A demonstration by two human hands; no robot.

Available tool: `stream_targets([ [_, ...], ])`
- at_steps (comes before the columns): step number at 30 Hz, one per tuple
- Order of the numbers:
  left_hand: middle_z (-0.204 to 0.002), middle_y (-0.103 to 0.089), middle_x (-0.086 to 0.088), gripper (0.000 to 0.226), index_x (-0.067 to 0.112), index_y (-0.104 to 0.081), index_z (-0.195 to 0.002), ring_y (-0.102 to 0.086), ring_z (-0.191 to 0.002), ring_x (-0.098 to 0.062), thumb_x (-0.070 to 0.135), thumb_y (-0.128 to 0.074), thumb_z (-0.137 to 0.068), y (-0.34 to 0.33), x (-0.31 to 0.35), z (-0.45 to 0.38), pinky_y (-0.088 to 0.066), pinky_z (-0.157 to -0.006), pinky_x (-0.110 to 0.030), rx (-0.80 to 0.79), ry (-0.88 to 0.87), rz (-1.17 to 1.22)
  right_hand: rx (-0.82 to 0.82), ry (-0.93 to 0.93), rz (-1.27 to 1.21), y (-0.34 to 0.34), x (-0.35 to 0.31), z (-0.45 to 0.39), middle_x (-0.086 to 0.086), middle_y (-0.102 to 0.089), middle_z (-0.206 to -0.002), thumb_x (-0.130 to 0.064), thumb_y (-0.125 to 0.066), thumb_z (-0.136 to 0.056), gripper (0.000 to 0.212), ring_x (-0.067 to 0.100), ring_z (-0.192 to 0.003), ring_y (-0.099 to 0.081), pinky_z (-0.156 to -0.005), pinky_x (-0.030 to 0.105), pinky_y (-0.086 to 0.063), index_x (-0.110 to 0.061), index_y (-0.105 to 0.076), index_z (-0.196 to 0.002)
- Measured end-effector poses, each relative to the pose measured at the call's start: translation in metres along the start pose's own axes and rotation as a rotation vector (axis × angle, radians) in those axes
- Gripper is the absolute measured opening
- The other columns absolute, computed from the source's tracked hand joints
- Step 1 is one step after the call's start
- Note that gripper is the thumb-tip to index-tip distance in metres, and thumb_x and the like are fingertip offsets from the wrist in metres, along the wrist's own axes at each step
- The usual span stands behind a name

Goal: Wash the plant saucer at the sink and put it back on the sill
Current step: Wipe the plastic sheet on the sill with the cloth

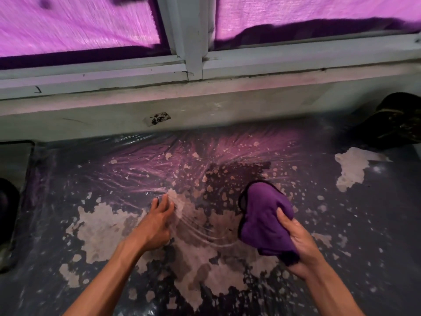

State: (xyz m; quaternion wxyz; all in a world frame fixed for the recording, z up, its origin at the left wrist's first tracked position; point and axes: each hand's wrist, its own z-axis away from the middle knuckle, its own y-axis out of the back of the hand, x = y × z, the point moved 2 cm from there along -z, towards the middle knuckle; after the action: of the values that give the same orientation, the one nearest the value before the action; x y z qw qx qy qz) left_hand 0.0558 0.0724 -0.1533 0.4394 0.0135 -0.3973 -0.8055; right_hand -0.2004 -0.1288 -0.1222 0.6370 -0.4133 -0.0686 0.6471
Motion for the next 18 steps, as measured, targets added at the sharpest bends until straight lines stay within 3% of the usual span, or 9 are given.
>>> stream_targets([
  [3,-0.161,0.022,-0.004,0.072,0.014,-0.003,-0.157,0.021,-0.148,-0.031,0.017,-0.045,-0.098,0.001,0.0,0.001,0.001,-0.12,-0.047,-0.01,-0.013,-0.008,0.105,0.158,0.156,0.005,-0.01,0.0,0.017,-0.072,-0.107,-0.022,-0.056,-0.088,0.031,0.031,-0.095,-0.07,-0.078,0.043,-0.06,-0.006,-0.064,-0.114],
  [5,-0.161,0.022,-0.003,0.071,0.015,-0.004,-0.157,0.022,-0.147,-0.031,0.018,-0.045,-0.099,0.002,0.0,0.0,0.001,-0.12,-0.047,-0.011,-0.015,-0.006,0.338,0.347,0.47,0.01,-0.014,-0.005,0.013,-0.073,-0.082,-0.02,-0.058,-0.091,0.015,0.019,-0.072,-0.07,-0.066,0.043,-0.06,-0.009,-0.068,-0.091],
  [7,-0.161,0.024,-0.004,0.071,0.015,-0.003,-0.157,0.023,-0.147,-0.03,0.017,-0.044,-0.099,0.002,0.0,0.0,0.001,-0.121,-0.048,-0.012,-0.017,-0.01,0.631,0.571,0.901,0.015,-0.009,-0.016,0.006,-0.055,-0.054,-0.014,-0.061,-0.092,0.032,0.001,-0.046,-0.051,-0.053,0.039,-0.042,-0.011,-0.055,-0.06],
  [9,-0.161,0.024,-0.005,0.072,0.015,-0.003,-0.157,0.023,-0.147,-0.032,0.015,-0.044,-0.097,0.0,0.002,-0.001,0.0,-0.122,-0.049,-0.011,-0.021,-0.03,0.74,0.67,1.098,0.014,0.01,-0.031,0.015,-0.058,-0.063,-0.007,-0.063,-0.09,0.026,0.012,-0.052,-0.056,-0.059,0.041,-0.038,-0.001,-0.059,-0.065],
  [10,-0.161,0.023,-0.006,0.071,0.015,-0.004,-0.157,0.023,-0.147,-0.032,0.016,-0.043,-0.097,-0.001,0.003,-0.001,-0.001,-0.122,-0.049,-0.005,-0.018,-0.037,0.735,0.687,1.185,0.01,0.023,-0.041,0.026,-0.065,-0.085,-0.004,-0.063,-0.089,0.014,0.03,-0.073,-0.064,-0.068,0.043,-0.044,0.008,-0.066,-0.082],
  [11,-0.162,0.023,-0.006,0.07,0.015,-0.004,-0.157,0.022,-0.147,-0.033,0.018,-0.043,-0.098,-0.001,0.003,-0.001,0.0,-0.122,-0.049,0.002,-0.011,-0.039,0.713,0.7,1.258,0.005,0.034,-0.051,0.031,-0.063,-0.11,-0.003,-0.064,-0.088,0.019,0.038,-0.097,-0.063,-0.081,0.044,-0.047,0.012,-0.066,-0.1],
  [13,-0.161,0.023,-0.006,0.07,0.015,-0.003,-0.157,0.023,-0.147,-0.033,0.02,-0.043,-0.099,-0.002,0.003,-0.001,0.002,-0.12,-0.047,0.009,0.004,-0.042,0.617,0.745,1.327,-0.009,0.05,-0.073,0.027,-0.052,-0.135,-0.005,-0.064,-0.088,0.029,0.039,-0.119,-0.055,-0.095,0.038,-0.043,0.008,-0.063,-0.115],
  [15,-0.161,0.024,-0.006,0.072,0.014,-0.001,-0.157,0.023,-0.147,-0.034,0.02,-0.043,-0.098,-0.002,0.004,-0.002,0.003,-0.12,-0.046,0.0,0.011,-0.05,0.471,0.785,1.358,-0.034,0.058,-0.091,0.023,-0.05,-0.139,-0.002,-0.063,-0.087,0.033,0.037,-0.129,-0.048,-0.102,0.037,-0.041,0.004,-0.063,-0.119],
  [18,-0.161,0.023,-0.006,0.075,0.014,0.0,-0.157,0.023,-0.147,-0.034,0.018,-0.045,-0.096,-0.003,0.004,-0.003,0.002,-0.12,-0.045,0.0,0.019,-0.055,0.117,0.866,1.562,-0.064,0.081,-0.107,0.019,-0.059,-0.131,0.009,-0.062,-0.079,0.041,0.037,-0.137,-0.037,-0.11,0.049,-0.037,0.005,-0.062,-0.121],
])
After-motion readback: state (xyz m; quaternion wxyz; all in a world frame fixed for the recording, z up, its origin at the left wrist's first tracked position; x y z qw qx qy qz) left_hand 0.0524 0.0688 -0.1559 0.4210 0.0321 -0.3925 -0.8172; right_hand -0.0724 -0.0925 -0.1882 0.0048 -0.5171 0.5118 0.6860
